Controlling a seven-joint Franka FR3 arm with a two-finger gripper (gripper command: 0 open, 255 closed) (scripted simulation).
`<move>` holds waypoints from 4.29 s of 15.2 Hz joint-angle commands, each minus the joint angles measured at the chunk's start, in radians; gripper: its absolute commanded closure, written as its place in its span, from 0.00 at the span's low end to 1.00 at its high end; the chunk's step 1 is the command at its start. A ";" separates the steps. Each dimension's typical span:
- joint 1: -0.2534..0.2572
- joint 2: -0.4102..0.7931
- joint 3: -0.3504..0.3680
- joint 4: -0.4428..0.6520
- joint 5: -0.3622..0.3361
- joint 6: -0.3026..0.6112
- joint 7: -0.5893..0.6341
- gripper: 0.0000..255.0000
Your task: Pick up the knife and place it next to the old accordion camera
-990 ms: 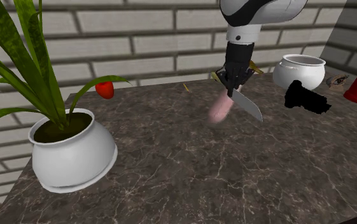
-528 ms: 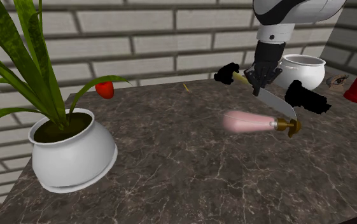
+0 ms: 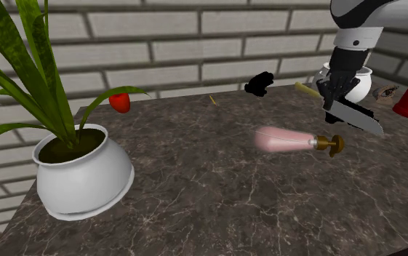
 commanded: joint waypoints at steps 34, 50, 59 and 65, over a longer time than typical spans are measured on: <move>-0.149 0.254 -0.260 -0.008 0.055 0.259 -0.433 1.00; -0.153 0.331 -0.260 -0.063 0.103 0.381 -0.467 1.00; -0.149 0.288 -0.261 -0.034 0.076 0.316 -0.447 0.00; -0.147 0.255 -0.260 -0.004 0.056 0.256 -0.432 0.00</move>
